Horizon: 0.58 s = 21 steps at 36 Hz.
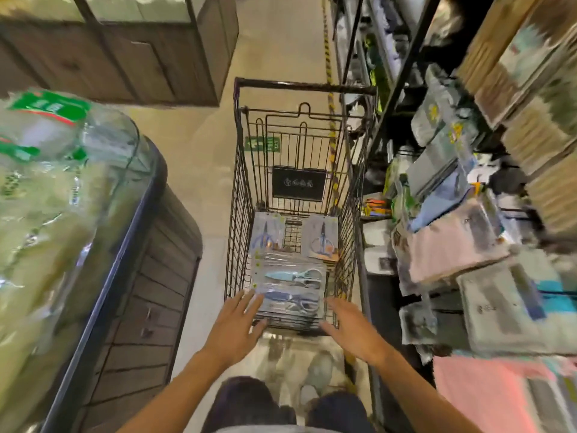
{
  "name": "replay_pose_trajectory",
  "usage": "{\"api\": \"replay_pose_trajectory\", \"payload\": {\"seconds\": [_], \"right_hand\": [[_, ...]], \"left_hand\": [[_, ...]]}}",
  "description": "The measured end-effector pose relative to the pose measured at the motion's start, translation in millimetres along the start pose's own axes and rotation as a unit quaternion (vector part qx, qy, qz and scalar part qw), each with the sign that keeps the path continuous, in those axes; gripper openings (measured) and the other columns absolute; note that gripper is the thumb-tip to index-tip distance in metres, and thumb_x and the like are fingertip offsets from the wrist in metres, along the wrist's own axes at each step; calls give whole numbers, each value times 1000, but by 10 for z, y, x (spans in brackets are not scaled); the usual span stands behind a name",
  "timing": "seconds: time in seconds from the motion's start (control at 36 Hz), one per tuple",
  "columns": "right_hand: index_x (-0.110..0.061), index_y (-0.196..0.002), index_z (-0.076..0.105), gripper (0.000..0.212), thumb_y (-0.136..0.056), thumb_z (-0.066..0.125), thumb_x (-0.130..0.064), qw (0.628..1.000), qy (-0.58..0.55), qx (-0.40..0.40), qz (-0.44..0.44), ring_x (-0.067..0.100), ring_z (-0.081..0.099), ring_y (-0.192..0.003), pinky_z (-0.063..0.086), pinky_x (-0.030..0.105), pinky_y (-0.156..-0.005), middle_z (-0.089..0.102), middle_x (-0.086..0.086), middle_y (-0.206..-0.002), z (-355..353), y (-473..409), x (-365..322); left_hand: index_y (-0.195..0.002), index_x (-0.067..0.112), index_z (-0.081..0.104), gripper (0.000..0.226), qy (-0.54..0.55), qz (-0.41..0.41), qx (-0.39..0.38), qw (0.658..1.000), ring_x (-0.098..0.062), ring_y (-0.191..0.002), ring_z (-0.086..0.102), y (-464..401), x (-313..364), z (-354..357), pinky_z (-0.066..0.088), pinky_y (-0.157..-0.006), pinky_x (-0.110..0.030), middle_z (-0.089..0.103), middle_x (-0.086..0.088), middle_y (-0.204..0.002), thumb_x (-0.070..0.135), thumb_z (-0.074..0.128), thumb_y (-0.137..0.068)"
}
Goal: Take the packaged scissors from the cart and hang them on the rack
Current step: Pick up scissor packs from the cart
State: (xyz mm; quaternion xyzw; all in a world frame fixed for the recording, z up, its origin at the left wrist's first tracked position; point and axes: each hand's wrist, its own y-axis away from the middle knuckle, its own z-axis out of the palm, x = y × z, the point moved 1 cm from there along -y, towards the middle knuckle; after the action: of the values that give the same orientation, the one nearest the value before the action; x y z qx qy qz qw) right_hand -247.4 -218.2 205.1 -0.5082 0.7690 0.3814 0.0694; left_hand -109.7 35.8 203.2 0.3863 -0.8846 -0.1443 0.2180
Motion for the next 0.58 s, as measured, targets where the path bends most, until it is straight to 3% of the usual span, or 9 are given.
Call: {"api": "replay_pose_trajectory", "payload": {"seconds": [0.06,0.14,0.25,0.42,0.58], "right_hand": [[-22,-158,33,62,-104,51,-46,1000,14,-20,-7,23,34,-148,25,29,-119,39,4,-161,-32,-162,46],[-23,-158,32,62,-104,52,-45,999,12,-40,8,23,32,-150,24,31,-120,36,3,-162,-76,-349,88],[-21,-155,37,59,-103,55,-41,998,16,-55,-1,24,39,-145,28,29,-115,43,6,-157,-71,-584,137],[-21,-156,38,62,-101,60,-41,995,12,-87,40,22,38,-147,30,33,-120,42,3,-159,-94,-868,176],[-19,-155,38,62,-101,60,-41,994,18,-88,60,21,41,-144,31,31,-117,45,4,-156,-23,-1130,262]], "left_hand": [[-166,24,7,71,1,-21,-9,1000,-22,-161,0,-105,58,22,-7,-128,-32,4,-2,-175,61,20,-107],[-166,23,8,91,27,-37,-31,998,-23,-161,4,-220,119,53,-1,-129,-35,5,-4,-174,75,-2,-93],[-166,24,11,68,48,-60,-32,997,-23,-161,0,-435,32,171,-8,-127,-32,6,-3,-174,57,24,-109],[-167,24,12,68,53,-61,-94,992,-26,-161,-1,-809,-156,444,-4,-128,-37,4,-4,-175,56,27,-109],[-167,22,10,68,62,-55,-128,988,-23,-161,-9,-1230,-382,662,-12,-129,-38,-1,-4,-175,54,25,-109]]}}
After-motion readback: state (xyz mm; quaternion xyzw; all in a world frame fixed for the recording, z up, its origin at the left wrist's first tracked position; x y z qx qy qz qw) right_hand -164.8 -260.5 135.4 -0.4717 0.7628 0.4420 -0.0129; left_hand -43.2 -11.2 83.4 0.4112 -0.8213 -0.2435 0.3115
